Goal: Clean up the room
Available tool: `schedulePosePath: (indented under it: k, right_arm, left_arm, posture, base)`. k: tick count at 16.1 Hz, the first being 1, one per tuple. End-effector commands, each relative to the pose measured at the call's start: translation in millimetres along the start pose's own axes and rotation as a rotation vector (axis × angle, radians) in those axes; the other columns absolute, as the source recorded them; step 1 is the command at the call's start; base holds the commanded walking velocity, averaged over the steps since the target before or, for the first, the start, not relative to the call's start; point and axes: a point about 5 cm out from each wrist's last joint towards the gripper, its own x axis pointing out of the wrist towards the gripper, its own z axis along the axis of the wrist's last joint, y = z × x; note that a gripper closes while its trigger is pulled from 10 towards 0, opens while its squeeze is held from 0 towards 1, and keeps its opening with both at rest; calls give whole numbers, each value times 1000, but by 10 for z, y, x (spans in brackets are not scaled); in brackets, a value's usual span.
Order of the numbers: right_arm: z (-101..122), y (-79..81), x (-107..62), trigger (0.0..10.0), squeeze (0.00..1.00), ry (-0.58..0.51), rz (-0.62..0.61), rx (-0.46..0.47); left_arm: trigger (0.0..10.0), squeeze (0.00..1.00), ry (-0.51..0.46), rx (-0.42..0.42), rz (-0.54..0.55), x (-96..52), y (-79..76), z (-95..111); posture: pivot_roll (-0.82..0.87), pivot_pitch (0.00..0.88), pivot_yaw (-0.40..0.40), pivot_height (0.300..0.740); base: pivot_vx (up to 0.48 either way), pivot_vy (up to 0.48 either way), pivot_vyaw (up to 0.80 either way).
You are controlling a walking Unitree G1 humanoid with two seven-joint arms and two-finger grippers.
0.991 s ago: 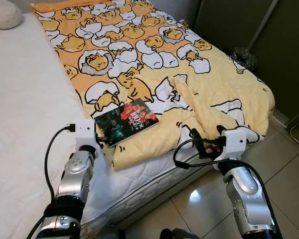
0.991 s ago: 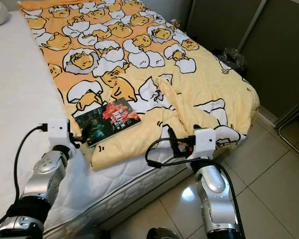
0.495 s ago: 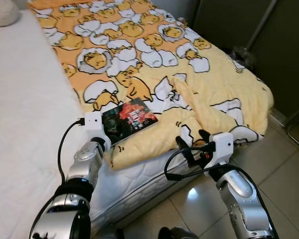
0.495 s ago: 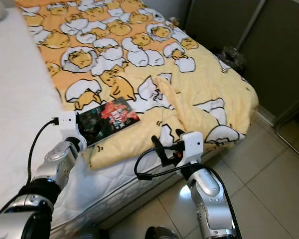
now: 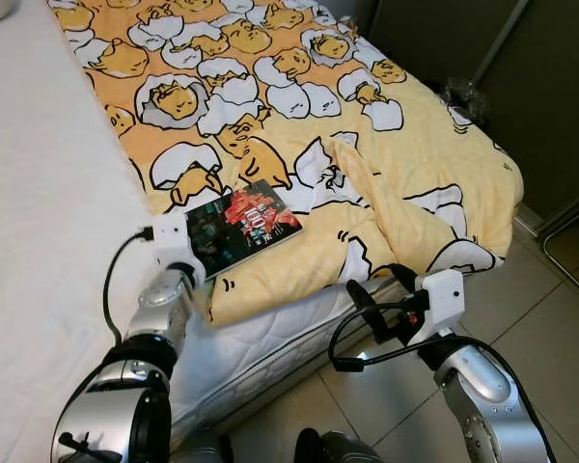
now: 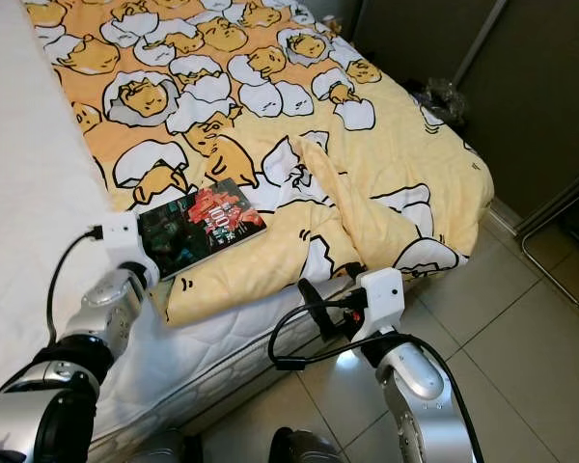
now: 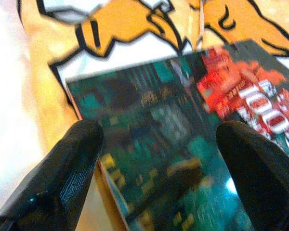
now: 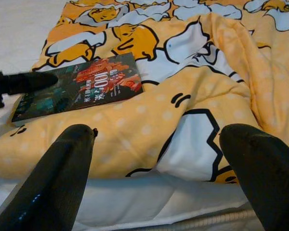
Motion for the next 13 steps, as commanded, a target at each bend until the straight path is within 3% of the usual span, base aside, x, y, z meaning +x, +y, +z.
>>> schedulePosePath:
  k: [1,2,5,10,13]
  right_arm:
    - [39,-15,-20,10000,0,0,6,-9]
    - [43,-15,-18,10000,0,1,7,-9]
    - [45,7,-12,10000,0,13,28,-9]
    - [42,13,-12,10000,0,19,32,-7]
    - [42,17,-15,10000,0,22,30,-7]
  left_arm:
    - [10000,0,12,-12,7,0,-9,-30]
    - [10000,0,16,-22,9,-2,-4,-38]
    - [10000,0,69,-182,-18,-16,-29,-151]
    - [10000,0,99,-234,1,-29,10,-207]
    - [10000,0,96,-211,37,-21,55,-181]
  posture:
    - [-147,151,-114,740]
    - [-147,151,-116,740]
    - [-143,154,-126,740]
    - [-146,154,-125,740]
    - [-152,153,-115,740]
  base:
    - [0,0,0]
    - [0,0,0]
    - [0,0,0]
    - [0,0,0]
    - [0,0,0]
